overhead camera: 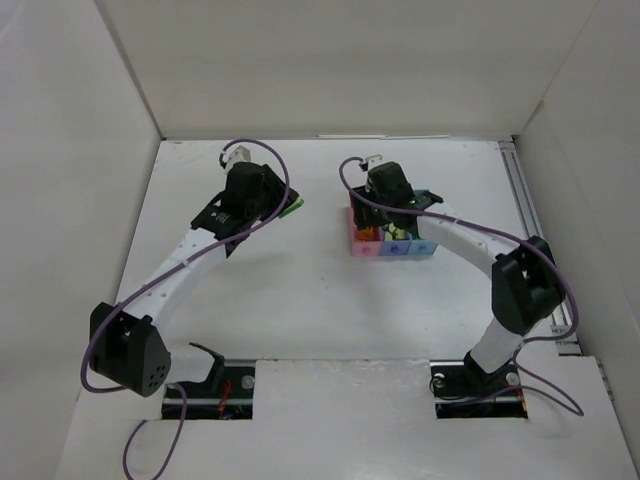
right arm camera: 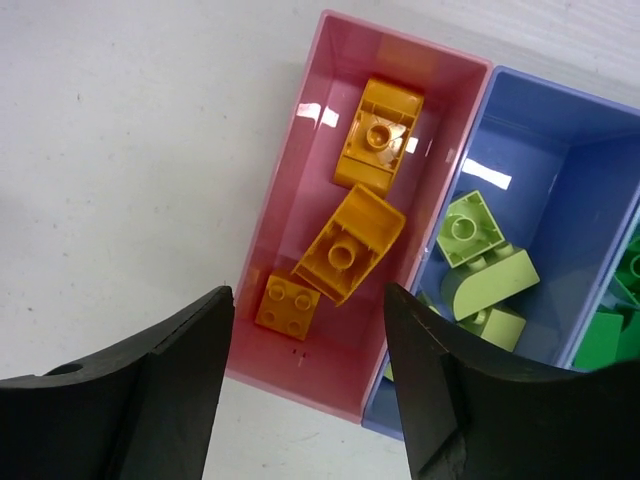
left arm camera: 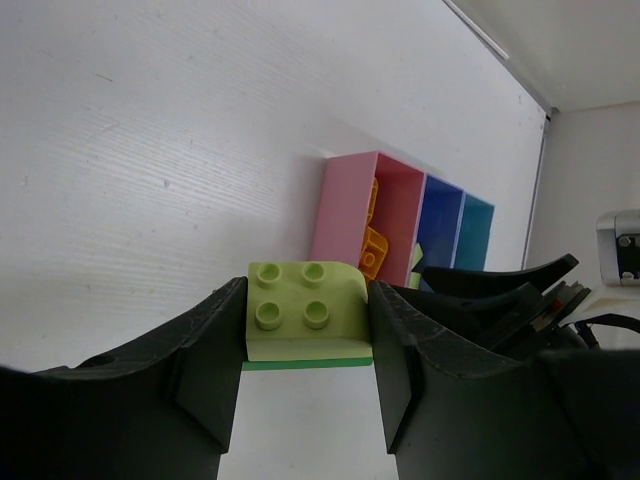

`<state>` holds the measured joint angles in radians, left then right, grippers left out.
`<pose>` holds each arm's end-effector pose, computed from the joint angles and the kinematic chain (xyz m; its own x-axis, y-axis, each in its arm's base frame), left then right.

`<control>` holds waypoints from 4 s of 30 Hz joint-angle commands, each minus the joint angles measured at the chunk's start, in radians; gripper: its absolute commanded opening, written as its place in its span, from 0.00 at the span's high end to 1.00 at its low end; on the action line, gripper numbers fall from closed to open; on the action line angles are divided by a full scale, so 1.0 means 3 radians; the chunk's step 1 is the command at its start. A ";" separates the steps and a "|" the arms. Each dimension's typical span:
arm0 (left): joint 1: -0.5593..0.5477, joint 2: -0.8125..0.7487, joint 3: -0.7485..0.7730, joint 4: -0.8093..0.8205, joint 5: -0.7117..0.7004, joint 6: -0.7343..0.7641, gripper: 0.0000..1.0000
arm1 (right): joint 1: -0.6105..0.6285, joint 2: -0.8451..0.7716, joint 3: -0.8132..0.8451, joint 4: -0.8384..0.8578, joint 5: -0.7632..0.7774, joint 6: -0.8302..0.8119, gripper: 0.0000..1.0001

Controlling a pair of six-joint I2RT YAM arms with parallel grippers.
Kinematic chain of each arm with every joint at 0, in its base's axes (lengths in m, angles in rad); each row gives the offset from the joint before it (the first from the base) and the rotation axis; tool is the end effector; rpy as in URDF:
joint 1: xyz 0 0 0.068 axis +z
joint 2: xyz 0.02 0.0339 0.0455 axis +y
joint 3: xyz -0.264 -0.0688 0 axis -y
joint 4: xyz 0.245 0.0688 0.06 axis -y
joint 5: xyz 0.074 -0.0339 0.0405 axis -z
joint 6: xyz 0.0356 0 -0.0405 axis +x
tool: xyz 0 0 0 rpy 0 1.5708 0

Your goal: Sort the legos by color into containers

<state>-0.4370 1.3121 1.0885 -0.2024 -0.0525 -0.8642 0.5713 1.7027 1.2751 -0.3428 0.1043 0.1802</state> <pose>0.2766 -0.1271 0.3276 -0.5316 -0.5900 -0.6077 -0.0385 0.7336 -0.6785 0.3225 0.2029 0.2520 -0.6615 -0.2133 -0.7190 -0.3623 0.9303 0.0573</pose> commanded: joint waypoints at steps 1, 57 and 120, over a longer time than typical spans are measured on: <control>0.0004 -0.0206 0.0068 0.0173 0.0047 0.0068 0.63 | 0.0049 -0.0296 0.0137 0.0038 0.0082 -0.0048 0.33; -0.0205 -0.0467 -0.0203 0.1713 0.1085 -0.0387 0.65 | 0.0300 -0.0936 0.0055 0.1541 -0.1519 -0.0279 0.45; -0.0042 -0.0529 -0.0893 0.2096 0.3656 0.2441 0.01 | -0.0396 -0.0409 0.0837 -0.1787 -0.4151 -0.1971 0.96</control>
<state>-0.4477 1.1931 0.8192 0.2581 0.8772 -0.1917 0.4469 1.5787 1.4712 -0.7525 -1.0298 -0.3252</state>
